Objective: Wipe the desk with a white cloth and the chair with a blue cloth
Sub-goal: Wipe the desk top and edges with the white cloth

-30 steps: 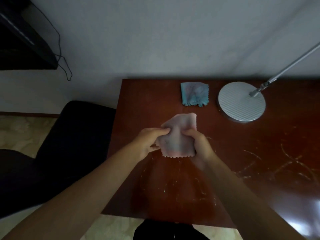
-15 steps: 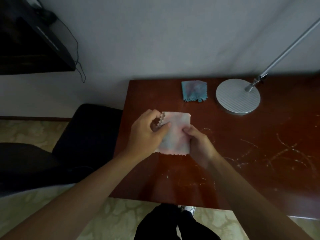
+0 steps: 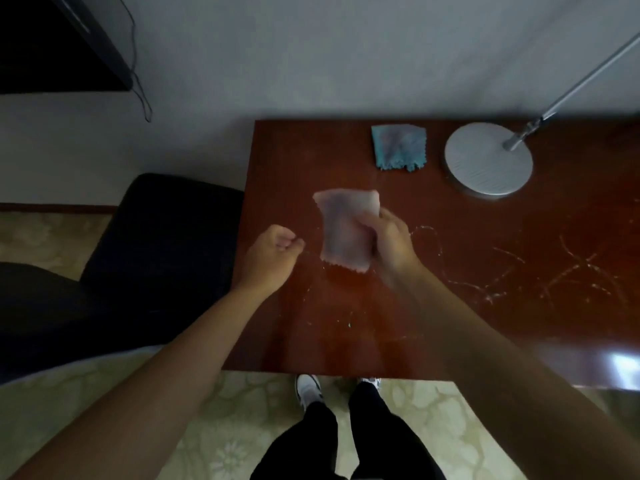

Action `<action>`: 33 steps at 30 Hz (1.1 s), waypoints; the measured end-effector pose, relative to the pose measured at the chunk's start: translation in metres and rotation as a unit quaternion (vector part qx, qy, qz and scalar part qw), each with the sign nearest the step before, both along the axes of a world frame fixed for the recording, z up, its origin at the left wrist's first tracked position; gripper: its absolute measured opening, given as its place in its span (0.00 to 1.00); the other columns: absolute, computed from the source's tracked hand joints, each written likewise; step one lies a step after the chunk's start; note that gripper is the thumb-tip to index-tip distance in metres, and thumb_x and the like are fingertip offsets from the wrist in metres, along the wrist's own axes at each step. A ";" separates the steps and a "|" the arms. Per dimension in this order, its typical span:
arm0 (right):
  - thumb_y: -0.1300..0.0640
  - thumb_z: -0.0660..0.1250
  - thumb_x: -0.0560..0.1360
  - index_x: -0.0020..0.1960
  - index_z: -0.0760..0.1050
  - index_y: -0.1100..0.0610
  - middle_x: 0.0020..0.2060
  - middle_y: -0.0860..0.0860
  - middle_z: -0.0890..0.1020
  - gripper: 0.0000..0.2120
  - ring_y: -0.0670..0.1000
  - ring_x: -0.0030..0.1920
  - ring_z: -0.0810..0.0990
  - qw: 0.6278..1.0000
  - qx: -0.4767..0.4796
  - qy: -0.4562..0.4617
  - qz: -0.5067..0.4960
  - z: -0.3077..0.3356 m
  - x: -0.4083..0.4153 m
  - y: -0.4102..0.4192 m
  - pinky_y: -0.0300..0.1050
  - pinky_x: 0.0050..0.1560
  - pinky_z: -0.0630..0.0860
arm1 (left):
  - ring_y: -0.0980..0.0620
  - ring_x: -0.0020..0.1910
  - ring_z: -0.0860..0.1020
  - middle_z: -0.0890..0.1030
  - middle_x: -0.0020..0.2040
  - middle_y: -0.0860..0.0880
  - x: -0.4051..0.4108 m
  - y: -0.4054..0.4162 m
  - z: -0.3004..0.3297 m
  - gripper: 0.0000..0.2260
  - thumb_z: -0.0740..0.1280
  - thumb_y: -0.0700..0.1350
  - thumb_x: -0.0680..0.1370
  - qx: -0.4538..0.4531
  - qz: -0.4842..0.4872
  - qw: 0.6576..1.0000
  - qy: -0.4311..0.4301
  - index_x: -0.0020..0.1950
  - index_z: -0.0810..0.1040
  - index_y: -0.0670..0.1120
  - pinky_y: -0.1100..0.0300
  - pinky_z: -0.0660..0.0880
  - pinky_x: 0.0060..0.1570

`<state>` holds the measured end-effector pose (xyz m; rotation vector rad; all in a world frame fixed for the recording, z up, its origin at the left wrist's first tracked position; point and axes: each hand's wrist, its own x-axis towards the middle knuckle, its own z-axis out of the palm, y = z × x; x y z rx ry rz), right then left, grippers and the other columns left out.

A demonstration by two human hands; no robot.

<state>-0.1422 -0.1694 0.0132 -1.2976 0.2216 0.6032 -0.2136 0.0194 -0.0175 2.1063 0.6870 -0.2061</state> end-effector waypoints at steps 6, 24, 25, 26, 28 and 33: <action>0.46 0.66 0.69 0.41 0.74 0.49 0.34 0.45 0.78 0.07 0.48 0.37 0.78 0.857 -0.394 -0.327 0.062 -0.014 0.023 0.062 0.42 0.32 0.73 | 0.51 0.58 0.75 0.75 0.61 0.49 -0.034 0.038 -0.041 0.14 0.64 0.51 0.80 0.109 0.018 0.994 -0.017 0.64 0.72 0.50 0.58 0.70 0.54; 0.47 0.42 0.83 0.79 0.47 0.56 0.79 0.53 0.49 0.27 0.54 0.78 0.43 0.584 -0.543 -0.462 0.388 -0.155 0.048 0.122 0.57 0.77 0.43 | 0.49 0.66 0.74 0.71 0.72 0.51 -0.068 0.060 -0.132 0.22 0.58 0.54 0.82 0.066 0.154 0.985 -0.034 0.76 0.62 0.54 0.57 0.70 0.57; 0.47 0.41 0.82 0.79 0.46 0.56 0.79 0.53 0.49 0.27 0.55 0.78 0.43 0.576 -0.536 -0.471 0.400 -0.158 0.033 0.124 0.58 0.77 0.44 | 0.50 0.65 0.74 0.72 0.70 0.52 -0.067 0.060 -0.134 0.21 0.57 0.54 0.82 0.069 0.168 0.983 -0.039 0.75 0.63 0.54 0.58 0.68 0.56; 0.47 0.40 0.82 0.79 0.46 0.56 0.79 0.53 0.49 0.28 0.55 0.78 0.43 0.562 -0.520 -0.489 0.418 -0.158 0.017 0.124 0.58 0.77 0.45 | 0.52 0.63 0.75 0.74 0.68 0.52 -0.066 0.060 -0.136 0.20 0.57 0.54 0.82 0.068 0.183 0.980 -0.043 0.74 0.65 0.54 0.60 0.67 0.55; 0.47 0.41 0.83 0.79 0.47 0.56 0.78 0.53 0.51 0.27 0.55 0.78 0.43 0.536 -0.475 -0.524 0.461 -0.158 -0.015 0.115 0.57 0.77 0.46 | 0.59 0.58 0.74 0.77 0.65 0.55 -0.067 0.060 -0.136 0.19 0.56 0.55 0.81 0.063 0.204 0.975 -0.057 0.71 0.69 0.54 0.64 0.65 0.52; 0.48 0.47 0.83 0.79 0.48 0.58 0.79 0.54 0.50 0.27 0.55 0.78 0.43 0.574 -0.471 -0.504 0.442 -0.156 0.032 0.128 0.56 0.77 0.44 | 0.72 0.45 0.70 0.73 0.52 0.68 -0.067 0.058 -0.132 0.17 0.56 0.55 0.80 0.059 0.212 0.973 -0.065 0.68 0.70 0.56 0.76 0.61 0.42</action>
